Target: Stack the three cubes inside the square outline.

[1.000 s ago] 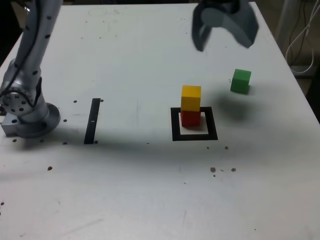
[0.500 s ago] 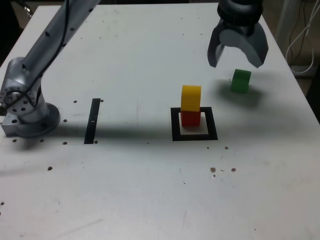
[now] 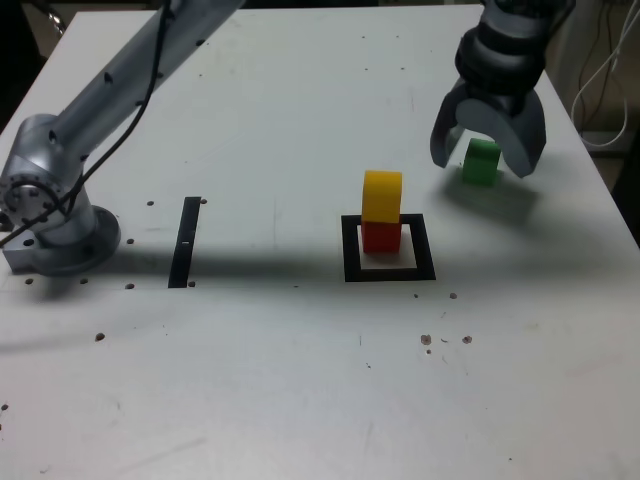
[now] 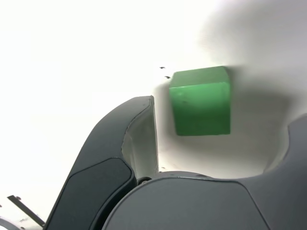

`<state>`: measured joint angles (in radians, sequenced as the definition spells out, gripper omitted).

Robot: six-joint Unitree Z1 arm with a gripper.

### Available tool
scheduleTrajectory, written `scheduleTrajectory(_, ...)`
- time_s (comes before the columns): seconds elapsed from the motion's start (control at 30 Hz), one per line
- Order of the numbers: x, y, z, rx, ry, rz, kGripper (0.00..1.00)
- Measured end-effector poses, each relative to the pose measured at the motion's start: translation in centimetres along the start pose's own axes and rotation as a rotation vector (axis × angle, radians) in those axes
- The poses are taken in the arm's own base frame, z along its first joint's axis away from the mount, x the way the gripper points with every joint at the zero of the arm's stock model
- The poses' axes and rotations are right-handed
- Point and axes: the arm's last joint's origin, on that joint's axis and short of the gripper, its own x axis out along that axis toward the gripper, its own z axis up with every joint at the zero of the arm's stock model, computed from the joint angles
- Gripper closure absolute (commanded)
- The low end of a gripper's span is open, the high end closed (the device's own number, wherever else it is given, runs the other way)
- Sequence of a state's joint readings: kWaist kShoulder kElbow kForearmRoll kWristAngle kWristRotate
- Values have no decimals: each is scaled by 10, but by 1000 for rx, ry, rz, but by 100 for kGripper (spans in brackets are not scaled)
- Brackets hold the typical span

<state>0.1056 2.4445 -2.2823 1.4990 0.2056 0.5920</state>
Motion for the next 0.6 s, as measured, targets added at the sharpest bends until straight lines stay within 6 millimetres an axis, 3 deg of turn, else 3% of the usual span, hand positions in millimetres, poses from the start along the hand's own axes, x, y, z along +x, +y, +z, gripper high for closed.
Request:
scheduleTrajectory(0.43, 9, 2, 4, 1, 14, 3, 21)
scheduleTrajectory(0.6, 15, 9, 3, -26, 18, 1, 33)
